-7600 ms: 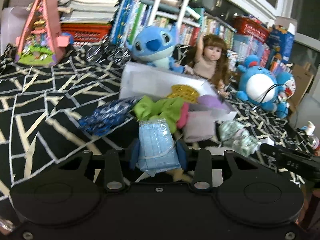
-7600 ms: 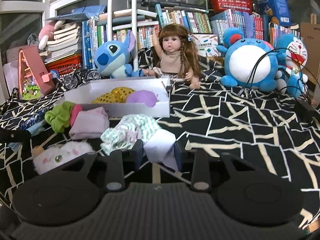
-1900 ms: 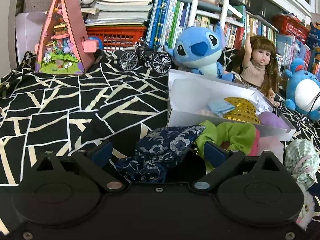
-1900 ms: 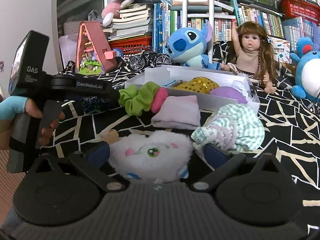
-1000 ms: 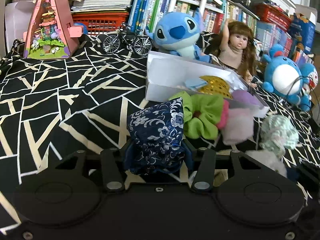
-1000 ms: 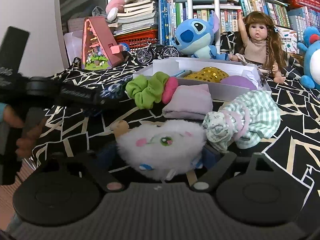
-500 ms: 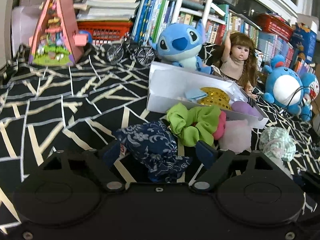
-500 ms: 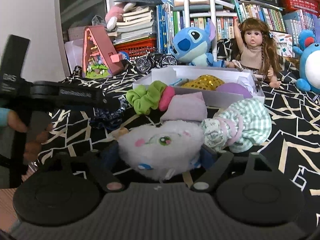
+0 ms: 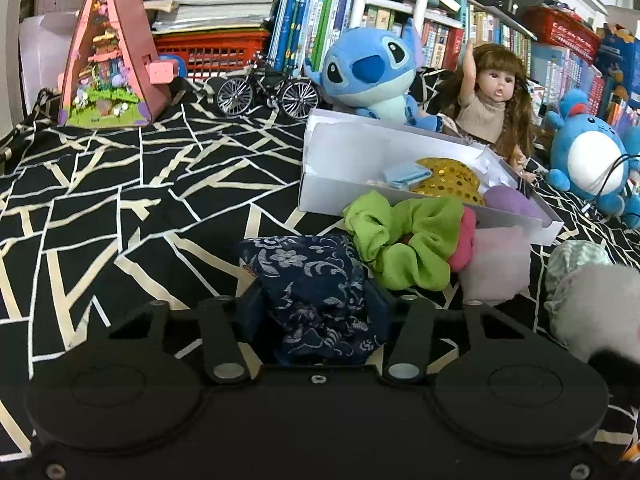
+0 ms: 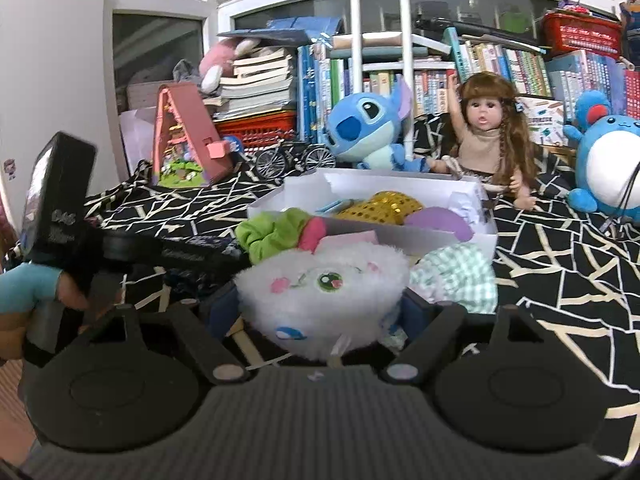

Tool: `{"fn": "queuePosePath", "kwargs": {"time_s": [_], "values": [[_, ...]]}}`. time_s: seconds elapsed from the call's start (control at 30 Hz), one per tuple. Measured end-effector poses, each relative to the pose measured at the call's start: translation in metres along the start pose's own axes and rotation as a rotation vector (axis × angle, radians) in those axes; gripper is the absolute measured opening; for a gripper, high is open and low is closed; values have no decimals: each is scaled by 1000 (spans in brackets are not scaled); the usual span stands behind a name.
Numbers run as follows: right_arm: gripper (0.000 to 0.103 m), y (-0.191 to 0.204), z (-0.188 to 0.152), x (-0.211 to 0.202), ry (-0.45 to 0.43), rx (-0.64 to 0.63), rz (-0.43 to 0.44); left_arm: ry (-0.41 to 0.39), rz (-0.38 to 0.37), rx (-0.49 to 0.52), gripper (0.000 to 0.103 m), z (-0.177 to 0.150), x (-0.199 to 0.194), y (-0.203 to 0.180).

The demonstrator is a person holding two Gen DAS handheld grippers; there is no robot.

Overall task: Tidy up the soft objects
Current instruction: 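Carry both items into the white box and open both tools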

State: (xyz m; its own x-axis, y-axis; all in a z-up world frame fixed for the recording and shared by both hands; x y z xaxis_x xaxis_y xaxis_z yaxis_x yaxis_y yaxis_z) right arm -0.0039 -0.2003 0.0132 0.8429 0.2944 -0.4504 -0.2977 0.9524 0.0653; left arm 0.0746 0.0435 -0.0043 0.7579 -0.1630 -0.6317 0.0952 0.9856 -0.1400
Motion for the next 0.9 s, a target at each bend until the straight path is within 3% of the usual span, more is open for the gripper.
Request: {"fn": "queuePosePath", "kwargs": {"time_s": [0.27, 0.6, 0.77, 0.9], "values": [[81, -17, 13, 1, -28, 29, -55, -48, 5, 10, 40, 17, -19, 4], [81, -51, 45, 13, -43, 110, -108, -134, -48, 12, 38, 67, -33, 0], [81, -73, 69, 25, -51, 135, -118, -128, -75, 23, 38, 94, -21, -10], [81, -90, 91, 44, -46, 152, -104, -80, -112, 17, 38, 112, -2, -19]]}}
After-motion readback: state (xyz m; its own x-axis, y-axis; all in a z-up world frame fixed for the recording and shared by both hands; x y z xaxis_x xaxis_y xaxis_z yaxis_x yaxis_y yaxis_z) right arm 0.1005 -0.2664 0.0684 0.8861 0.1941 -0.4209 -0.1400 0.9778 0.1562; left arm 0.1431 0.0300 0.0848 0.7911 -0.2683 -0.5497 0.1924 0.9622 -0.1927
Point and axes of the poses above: each gripper's, at about its wrist camera, not at the fingertips, and x roughly the way its jaws point, y to its left, z to its top, the point moved 1 cm from there along x, roughly the way its jaws point, and after that the axes turned 3 degrees about y, right-handed, at the moved point
